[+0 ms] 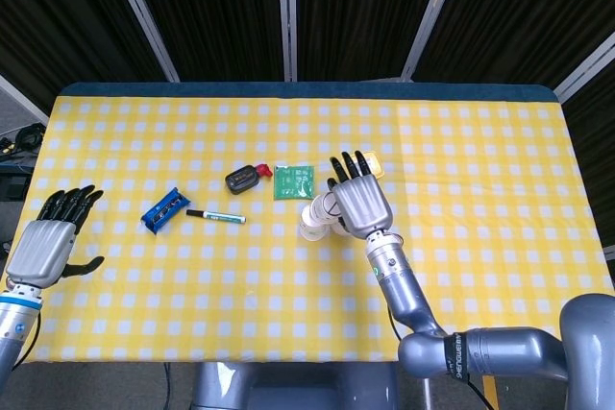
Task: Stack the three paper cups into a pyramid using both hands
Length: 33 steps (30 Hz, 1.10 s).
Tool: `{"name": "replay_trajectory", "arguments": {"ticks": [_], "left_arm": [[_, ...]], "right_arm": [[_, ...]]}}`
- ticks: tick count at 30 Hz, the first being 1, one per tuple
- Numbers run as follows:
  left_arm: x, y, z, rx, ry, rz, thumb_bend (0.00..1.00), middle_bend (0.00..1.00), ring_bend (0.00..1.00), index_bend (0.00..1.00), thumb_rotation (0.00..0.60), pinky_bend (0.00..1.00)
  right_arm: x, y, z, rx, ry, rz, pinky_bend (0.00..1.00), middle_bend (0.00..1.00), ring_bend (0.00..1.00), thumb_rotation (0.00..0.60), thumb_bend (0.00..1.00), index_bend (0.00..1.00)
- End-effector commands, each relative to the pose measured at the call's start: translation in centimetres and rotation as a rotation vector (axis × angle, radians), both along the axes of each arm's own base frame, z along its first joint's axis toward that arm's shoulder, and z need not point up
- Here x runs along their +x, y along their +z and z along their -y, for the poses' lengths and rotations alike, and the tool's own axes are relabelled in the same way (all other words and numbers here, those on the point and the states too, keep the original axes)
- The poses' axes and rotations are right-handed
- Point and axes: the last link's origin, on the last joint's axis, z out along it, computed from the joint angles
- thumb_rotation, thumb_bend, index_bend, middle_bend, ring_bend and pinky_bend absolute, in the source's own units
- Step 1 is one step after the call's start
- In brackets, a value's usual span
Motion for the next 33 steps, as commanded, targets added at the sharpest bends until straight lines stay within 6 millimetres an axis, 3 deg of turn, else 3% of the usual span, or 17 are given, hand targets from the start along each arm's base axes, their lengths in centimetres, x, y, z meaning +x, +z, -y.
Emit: {"name": "replay_trajectory", "arguments": {"ticks": [1, 13, 21, 33], "left_arm": [[-0.03, -0.01, -0.03, -0.001, 0.001, -0.002, 0.2, 0.0, 0.0, 0.0, 0.6, 0.0], [0.0, -0.02, 0.04, -0.003, 0.007, -0.005, 0.2, 0.0, 0.0, 0.0, 0.6, 0.0], [-0.03, -0.01, 0.02, -0.005, 0.008, -0.005, 0.2, 0.0, 0.0, 0.0, 0.6, 0.0], [-0.02, 0.15, 0.08, 0.001, 0.007, -0.006, 0.2, 0.0, 0.0, 0.0, 0.6, 0.0]], "right_arm": [[-0.04, 0.18, 0.05, -0.011, -0.002, -0.008, 0.02, 0.1, 0.0, 0.6, 0.23, 0.5], [-0.31, 0.32, -0.11, -0.001, -0.036, -0.049, 0.02, 0.07, 0.0, 0.6, 0.23, 0.48], [-0.41, 0.23, -0.25, 0.018, -0.048, -0.066, 0.0, 0.0, 0.0, 0.6, 0.19, 0.27], [0.01, 1.12, -0.76, -0.009, -0.019, -0.057, 0.0, 0.0, 0.0, 0.6, 0.17, 0.19]]}}
